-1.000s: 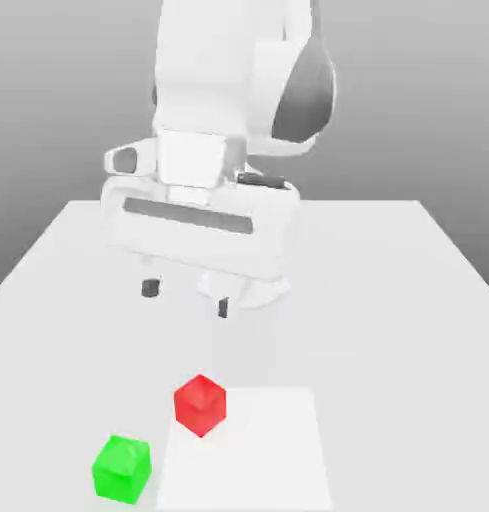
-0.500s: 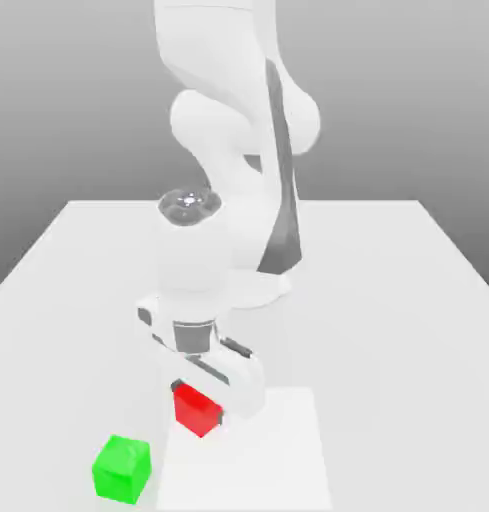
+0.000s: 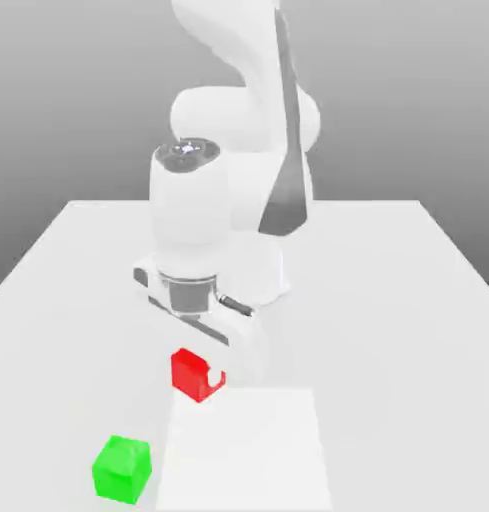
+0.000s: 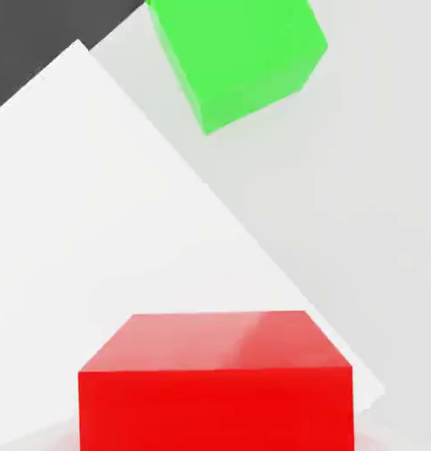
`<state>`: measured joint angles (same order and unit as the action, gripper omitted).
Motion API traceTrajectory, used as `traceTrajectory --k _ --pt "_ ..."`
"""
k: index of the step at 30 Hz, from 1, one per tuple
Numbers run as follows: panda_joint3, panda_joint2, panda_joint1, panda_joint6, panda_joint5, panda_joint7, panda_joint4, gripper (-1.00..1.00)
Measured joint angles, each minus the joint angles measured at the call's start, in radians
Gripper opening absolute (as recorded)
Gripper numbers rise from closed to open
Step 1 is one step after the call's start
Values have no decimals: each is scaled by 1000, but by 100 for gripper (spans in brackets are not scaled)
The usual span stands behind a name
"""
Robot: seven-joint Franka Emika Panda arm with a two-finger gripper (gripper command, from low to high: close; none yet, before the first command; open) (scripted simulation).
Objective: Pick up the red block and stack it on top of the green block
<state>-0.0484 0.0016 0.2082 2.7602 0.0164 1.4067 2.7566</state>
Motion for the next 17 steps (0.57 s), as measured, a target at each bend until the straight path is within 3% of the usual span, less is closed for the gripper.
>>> traceTrajectory --k 7,11,12,17 --pt "73 99 70 -144 -5 230 -243 -100" --pt "78 223 72 -55 -1 255 -278 -100" --pt "77 258 72 -23 2 254 -281 100" --pt "77 258 72 -23 2 254 -281 100"
